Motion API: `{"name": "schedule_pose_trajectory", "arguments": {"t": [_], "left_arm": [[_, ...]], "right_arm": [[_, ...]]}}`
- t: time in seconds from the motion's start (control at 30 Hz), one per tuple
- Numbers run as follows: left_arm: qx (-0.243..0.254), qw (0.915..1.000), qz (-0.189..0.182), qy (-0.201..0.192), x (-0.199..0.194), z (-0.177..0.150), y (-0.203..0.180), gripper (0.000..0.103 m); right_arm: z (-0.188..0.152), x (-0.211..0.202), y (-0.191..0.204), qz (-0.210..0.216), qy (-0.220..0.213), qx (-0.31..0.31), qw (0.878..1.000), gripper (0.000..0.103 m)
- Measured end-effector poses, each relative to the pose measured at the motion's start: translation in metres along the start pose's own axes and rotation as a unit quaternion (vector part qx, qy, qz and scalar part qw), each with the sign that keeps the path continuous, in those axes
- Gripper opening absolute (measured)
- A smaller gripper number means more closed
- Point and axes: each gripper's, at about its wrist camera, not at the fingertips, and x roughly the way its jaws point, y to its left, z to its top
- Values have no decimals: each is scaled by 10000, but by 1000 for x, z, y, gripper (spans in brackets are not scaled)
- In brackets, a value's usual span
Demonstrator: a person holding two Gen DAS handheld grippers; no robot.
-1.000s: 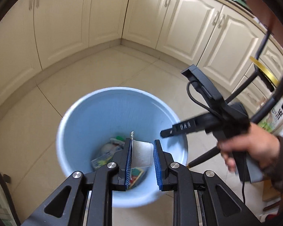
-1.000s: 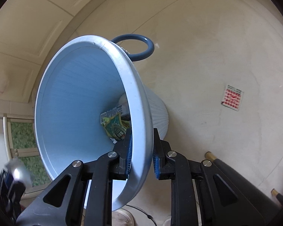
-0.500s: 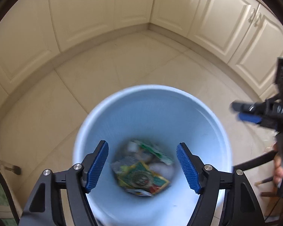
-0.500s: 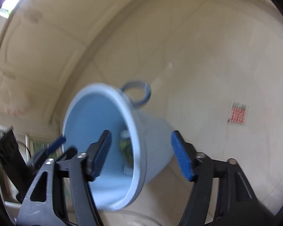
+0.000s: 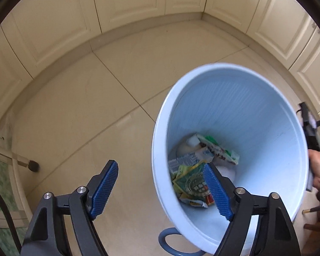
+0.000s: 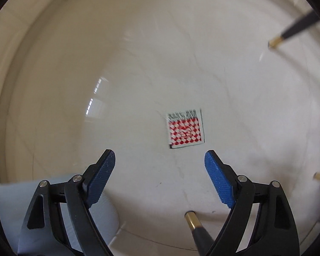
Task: Collect trash
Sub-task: 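Grasp the checkered packet on the floor with the right gripper while the left holds the bucket rim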
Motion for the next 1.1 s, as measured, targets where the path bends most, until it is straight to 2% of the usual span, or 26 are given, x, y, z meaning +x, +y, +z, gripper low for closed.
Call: {"name": "schedule_pose_trajectory", "arguments": {"t": [0.1,0.27,0.3,0.37,0.43,0.57,0.6,0.63,0.73,0.8,0.87,1.03,1.1], "left_arm": [[-45,9999,-95,118,30,3,0,73],[71,9997,-190,159,62,5,-7,70],[88,9996,-192,172,65,7,0,68],[66,9994,-243,224,68,7,11,66],[41,9991,-316,277,82,15,0,62],[69,9988,-399,280,98,20,-6,61],[83,9987,-409,309,103,17,12,60],[75,9986,-414,310,111,17,10,57],[112,9979,-501,396,125,15,11,54],[180,9977,-522,405,130,14,13,50],[158,9973,-584,423,141,14,9,48],[91,9963,-707,472,141,15,16,36],[144,9964,-697,455,150,15,12,32]], "right_arm": [[3,33,-2,-340,152,-196,9991,83],[4,64,7,-437,178,-465,9978,82],[4,68,8,-337,201,-457,9982,82],[0,74,12,-339,277,-524,9977,81],[-1,79,12,-380,267,-564,9973,80],[-4,84,7,-329,257,-382,9984,77],[-5,87,7,-275,301,-362,9985,76],[-5,91,6,-237,368,-352,9984,72],[-6,90,8,-318,292,-435,9981,70],[-7,89,8,-312,250,-442,9982,65],[-8,88,9,-304,184,-561,9978,48],[-5,86,15,-329,249,-777,9961,33],[-2,82,18,-180,179,-713,9971,17]]}}
